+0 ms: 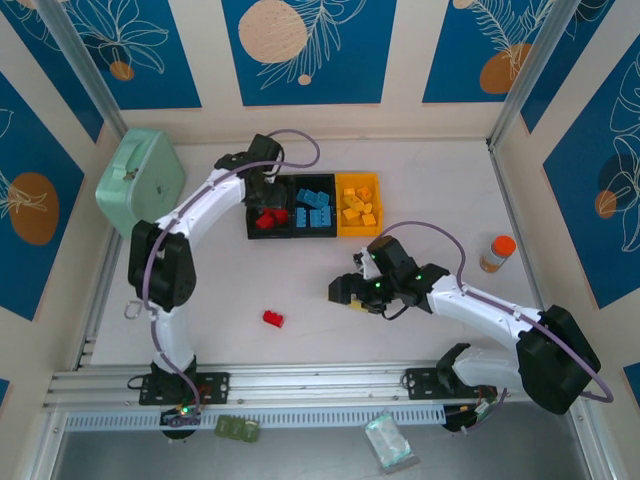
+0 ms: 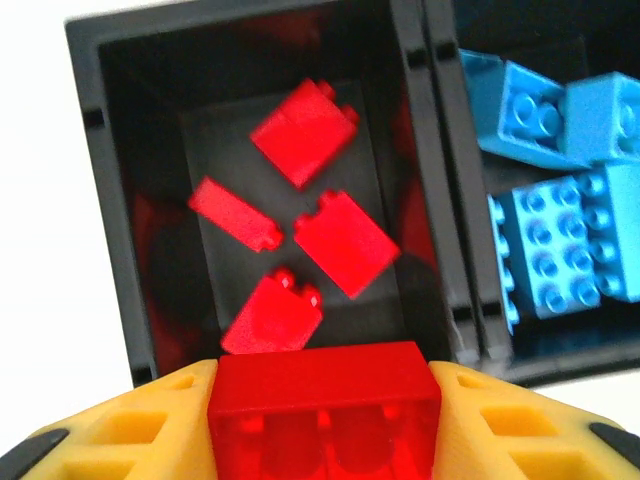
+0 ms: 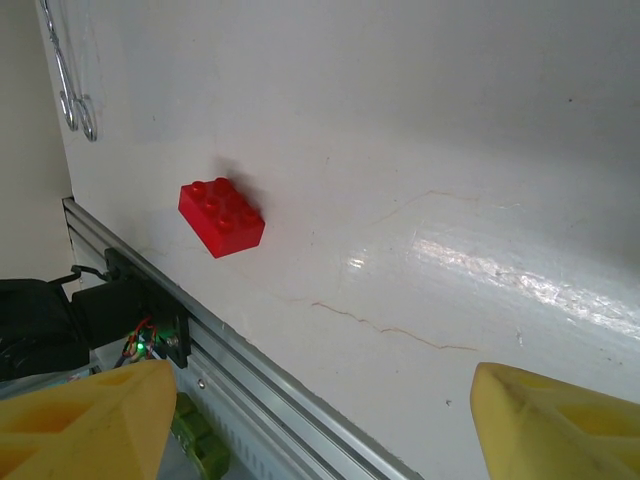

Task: Sort the legos into containers by color
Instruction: Place the lego in the container.

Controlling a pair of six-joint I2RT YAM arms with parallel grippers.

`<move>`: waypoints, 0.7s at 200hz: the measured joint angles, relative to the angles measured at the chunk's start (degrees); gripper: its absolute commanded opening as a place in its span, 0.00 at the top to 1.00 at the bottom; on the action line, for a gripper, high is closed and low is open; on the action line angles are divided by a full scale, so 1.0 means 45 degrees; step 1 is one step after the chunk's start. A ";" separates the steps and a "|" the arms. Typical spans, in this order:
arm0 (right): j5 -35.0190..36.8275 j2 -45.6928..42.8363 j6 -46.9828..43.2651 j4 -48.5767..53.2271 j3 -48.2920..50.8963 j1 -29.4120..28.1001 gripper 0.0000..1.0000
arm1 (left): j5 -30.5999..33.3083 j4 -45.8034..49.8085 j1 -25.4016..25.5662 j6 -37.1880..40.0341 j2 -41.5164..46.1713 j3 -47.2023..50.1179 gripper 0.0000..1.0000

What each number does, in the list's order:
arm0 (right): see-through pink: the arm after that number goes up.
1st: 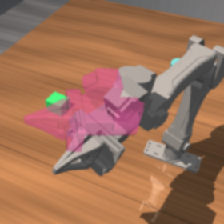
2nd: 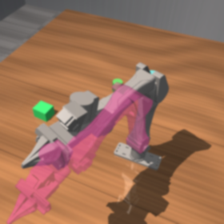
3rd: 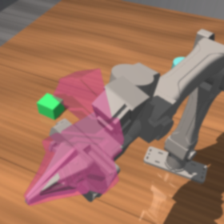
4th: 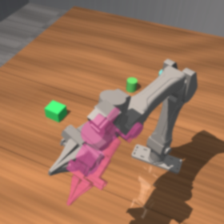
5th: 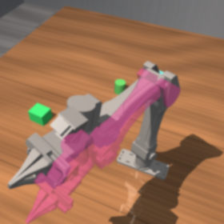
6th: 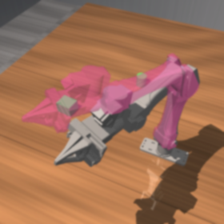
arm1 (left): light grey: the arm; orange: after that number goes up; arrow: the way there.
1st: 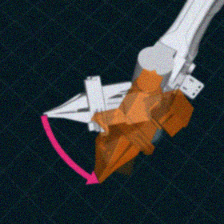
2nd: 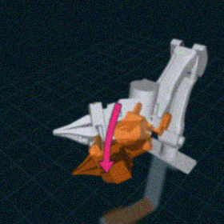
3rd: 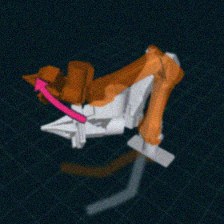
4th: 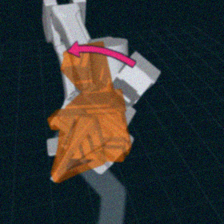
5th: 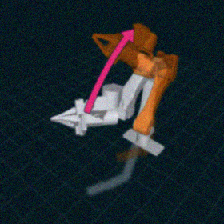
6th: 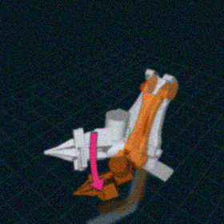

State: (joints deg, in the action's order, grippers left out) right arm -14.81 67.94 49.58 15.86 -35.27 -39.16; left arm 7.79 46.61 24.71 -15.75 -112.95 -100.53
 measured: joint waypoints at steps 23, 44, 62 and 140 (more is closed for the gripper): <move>0.0053 0.0000 0.0058 0.0005 0.0000 0.0000 0.22 | 0.0345 0.0311 -0.0097 0.0151 -0.1088 -0.1253 0.53; 0.0155 -0.0053 0.0097 0.0019 0.0000 0.0000 0.22 | 0.0680 0.0554 -0.0112 0.0243 -0.1977 -0.2302 0.53; 0.0204 -0.0155 0.0097 0.0034 0.0000 0.0000 0.22 | 0.0986 0.0709 -0.0121 0.0277 -0.2603 -0.3026 0.53; 0.0296 -0.0559 0.0097 0.0121 0.0015 0.0039 0.22 | 0.2312 0.1719 -0.0165 0.0529 -0.4770 -0.5765 0.50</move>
State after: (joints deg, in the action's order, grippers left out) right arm -13.47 65.43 50.02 16.40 -35.20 -38.98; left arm 18.20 54.35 23.97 -13.37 -134.41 -126.48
